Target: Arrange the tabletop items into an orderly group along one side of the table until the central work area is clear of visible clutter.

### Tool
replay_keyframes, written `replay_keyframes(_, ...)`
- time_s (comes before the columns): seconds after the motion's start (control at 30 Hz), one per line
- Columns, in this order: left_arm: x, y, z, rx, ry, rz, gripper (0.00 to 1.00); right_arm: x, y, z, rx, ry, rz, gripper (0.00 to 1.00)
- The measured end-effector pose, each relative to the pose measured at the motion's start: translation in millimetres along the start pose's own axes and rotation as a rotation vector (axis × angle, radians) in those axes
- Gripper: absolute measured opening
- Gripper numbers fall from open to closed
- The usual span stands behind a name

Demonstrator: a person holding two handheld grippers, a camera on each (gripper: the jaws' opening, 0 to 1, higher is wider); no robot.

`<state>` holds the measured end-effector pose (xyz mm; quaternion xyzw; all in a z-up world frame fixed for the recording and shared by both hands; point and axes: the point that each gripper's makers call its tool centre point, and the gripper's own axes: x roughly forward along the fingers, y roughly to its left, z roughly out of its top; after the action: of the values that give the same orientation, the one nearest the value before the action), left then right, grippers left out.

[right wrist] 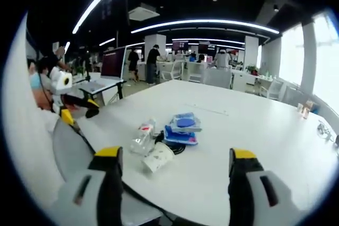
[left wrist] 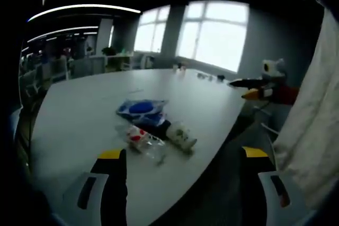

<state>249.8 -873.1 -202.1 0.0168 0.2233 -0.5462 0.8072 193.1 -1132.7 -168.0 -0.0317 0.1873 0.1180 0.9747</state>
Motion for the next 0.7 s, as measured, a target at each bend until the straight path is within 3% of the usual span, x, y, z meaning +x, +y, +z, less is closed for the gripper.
replay_keyframes(0.7, 0.6, 0.4, 1.6, 0.009, -0.001, -0.002, 0.84, 3.8, 5.6, 7.2, 0.001, -0.008, 0.005, 0.8)
